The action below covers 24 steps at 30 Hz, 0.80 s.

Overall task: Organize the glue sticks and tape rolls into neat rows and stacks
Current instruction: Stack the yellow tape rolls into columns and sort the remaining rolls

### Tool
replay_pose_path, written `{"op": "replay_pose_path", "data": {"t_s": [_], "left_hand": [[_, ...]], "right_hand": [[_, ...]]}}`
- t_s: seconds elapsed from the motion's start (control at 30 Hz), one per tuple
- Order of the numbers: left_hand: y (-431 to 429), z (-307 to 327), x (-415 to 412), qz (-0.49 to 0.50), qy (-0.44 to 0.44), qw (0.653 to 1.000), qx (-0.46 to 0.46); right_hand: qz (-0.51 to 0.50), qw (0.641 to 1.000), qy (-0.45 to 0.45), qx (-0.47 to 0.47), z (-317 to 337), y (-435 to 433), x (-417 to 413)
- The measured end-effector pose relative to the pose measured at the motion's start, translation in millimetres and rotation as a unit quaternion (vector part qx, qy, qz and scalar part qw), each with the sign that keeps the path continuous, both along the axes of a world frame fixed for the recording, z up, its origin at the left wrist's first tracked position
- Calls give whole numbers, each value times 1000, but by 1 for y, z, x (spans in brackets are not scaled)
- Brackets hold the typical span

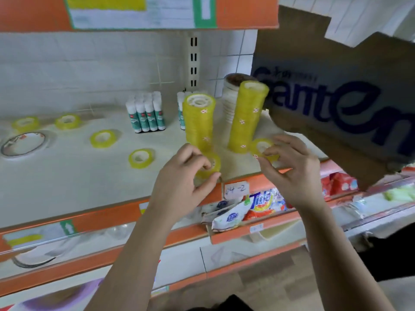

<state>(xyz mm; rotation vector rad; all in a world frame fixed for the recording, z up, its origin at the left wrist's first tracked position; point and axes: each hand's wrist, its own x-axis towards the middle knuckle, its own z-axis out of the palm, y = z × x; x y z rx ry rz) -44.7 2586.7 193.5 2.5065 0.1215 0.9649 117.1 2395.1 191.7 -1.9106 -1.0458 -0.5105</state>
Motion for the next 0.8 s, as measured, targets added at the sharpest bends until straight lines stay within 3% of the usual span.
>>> {"op": "replay_pose_path", "data": {"t_s": [0.27,0.4,0.8], "left_hand": [[-32,-5,23,35,1,999,-5],[-42,-8,29,53,1,999,-5],[-54,-14,46,71,-7,997,7]], "right_hand": [[-13,993,66,-98,-18,-8,79],[39,985,75,-150,-21,5,105],[24,976,120,-180,-25,10,117]]}}
